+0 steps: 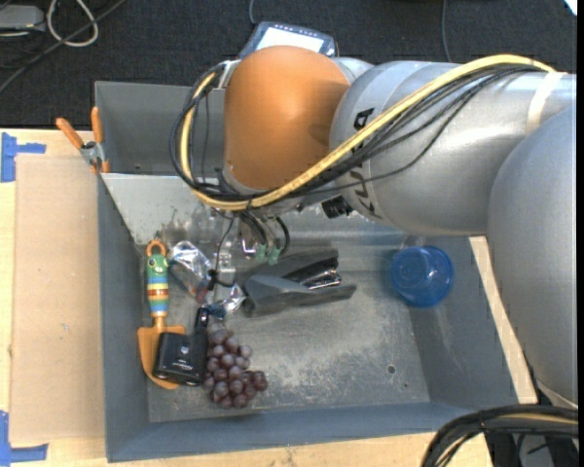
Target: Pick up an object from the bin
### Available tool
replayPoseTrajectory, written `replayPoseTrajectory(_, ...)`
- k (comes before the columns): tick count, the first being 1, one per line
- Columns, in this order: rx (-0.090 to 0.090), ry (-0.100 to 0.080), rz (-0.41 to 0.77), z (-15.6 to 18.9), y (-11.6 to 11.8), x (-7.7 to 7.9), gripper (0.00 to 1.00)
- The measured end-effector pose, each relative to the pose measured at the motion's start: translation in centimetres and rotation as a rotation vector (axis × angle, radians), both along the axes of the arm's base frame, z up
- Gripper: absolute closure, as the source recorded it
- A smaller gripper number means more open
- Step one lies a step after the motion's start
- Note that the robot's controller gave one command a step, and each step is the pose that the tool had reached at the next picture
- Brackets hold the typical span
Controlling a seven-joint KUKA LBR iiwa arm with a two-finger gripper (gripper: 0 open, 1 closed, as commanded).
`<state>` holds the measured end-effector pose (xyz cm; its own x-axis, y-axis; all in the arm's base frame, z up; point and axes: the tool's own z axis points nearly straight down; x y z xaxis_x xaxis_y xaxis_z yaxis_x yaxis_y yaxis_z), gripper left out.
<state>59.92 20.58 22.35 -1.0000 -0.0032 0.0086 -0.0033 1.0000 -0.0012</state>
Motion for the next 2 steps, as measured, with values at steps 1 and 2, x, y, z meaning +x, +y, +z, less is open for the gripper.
replayPoseTrajectory(1,0.001,-0.008,-0.006,0.4,-0.2,0.2,0.0)
replayPoseTrajectory(2,0.002,-0.008,-0.174,-11.1,-2.0,1.5,0.0)
